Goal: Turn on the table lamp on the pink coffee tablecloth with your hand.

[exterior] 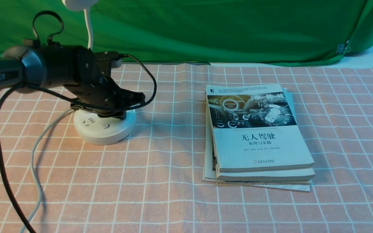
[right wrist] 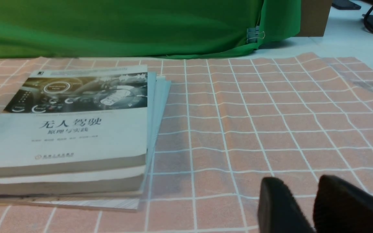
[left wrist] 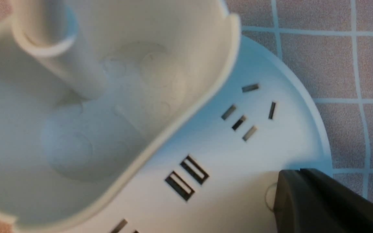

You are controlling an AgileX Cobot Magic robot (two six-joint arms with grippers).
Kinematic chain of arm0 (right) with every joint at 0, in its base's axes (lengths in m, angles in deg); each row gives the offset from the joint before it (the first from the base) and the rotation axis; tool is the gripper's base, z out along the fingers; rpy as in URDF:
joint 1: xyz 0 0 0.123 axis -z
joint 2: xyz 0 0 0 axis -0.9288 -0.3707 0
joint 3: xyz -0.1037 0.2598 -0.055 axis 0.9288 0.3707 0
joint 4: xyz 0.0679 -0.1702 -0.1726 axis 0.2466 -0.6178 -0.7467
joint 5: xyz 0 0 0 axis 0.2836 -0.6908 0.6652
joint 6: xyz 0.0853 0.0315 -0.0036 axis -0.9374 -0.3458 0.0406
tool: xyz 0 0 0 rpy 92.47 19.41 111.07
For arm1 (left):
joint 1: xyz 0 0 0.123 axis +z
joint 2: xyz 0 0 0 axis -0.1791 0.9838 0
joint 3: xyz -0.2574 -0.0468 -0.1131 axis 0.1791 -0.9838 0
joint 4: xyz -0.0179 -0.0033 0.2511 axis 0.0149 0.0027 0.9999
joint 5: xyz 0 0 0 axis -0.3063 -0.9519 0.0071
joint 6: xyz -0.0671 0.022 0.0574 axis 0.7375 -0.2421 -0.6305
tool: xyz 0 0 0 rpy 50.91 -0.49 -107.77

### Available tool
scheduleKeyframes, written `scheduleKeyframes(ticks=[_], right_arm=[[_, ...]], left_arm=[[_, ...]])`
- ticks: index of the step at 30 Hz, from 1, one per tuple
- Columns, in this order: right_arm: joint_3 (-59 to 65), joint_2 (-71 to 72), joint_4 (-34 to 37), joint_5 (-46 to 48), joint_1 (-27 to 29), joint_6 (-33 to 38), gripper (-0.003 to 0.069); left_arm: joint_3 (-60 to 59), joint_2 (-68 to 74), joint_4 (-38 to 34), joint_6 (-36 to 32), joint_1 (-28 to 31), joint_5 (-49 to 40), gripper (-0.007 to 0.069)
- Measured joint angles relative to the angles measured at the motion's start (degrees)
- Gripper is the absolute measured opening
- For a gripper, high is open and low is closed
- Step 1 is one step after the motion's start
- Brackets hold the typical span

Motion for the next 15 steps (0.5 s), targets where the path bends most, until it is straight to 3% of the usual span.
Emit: scheduleKeyframes(ticks=[6, 12, 15], right_arm=[[0.0, 0.0, 0.0, 0.0, 0.0, 0.0, 0.0239], [0.0, 0.0, 0.0, 0.0, 0.0, 0.0, 0.0239], [0.0, 0.0, 0.0, 0.0, 0.0, 0.0, 0.0239]], left_arm=[[-2.2, -8.4, -3.1, -1.7, -0.4, -10.6, 0.0021], [-5.1, -18.9, -14.9, -11.0, -1.9, -22.4, 0.0021], [-11.5, -27.9, -22.5, -18.2, -5.7, -25.8, 0.0021]])
